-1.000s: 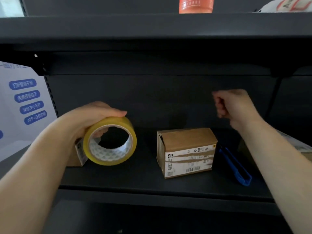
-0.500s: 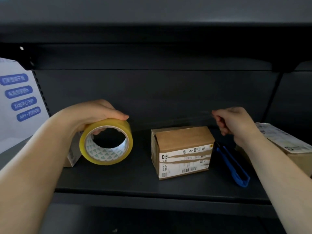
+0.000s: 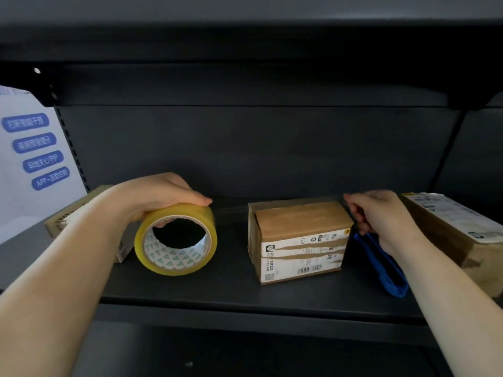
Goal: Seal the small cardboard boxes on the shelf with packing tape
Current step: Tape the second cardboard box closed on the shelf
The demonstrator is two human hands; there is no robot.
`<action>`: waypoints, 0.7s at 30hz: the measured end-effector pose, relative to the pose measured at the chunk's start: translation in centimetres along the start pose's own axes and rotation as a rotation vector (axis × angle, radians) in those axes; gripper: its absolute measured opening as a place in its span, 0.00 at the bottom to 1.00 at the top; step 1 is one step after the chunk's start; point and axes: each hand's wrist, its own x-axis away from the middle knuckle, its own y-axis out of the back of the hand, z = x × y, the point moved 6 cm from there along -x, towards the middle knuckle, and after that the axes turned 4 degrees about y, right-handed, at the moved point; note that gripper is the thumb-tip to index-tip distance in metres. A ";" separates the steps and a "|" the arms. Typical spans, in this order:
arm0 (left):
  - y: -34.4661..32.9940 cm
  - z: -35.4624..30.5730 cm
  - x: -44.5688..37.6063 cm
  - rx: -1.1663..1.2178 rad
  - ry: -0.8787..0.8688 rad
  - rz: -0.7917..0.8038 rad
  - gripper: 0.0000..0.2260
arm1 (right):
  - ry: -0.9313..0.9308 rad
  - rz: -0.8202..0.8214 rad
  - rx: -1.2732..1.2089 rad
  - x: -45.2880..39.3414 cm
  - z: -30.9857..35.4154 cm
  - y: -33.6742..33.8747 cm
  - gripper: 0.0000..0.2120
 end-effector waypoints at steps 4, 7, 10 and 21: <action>-0.6 0.3 -0.3 -0.033 0.054 -0.019 0.21 | -0.011 -0.024 -0.004 0.0 -1.0 -0.1 0.17; -1.0 0.7 -0.6 -0.037 0.105 -0.030 0.16 | -0.022 -0.035 -0.034 0.3 -1.9 -0.2 0.17; -1.6 1.1 -0.8 -0.038 0.138 -0.030 0.18 | -0.068 -0.055 -0.113 0.7 -3.1 -0.7 0.16; -2.8 1.1 -1.8 -0.098 0.155 -0.046 0.17 | -0.236 -0.091 -0.398 1.9 -4.9 -3.0 0.12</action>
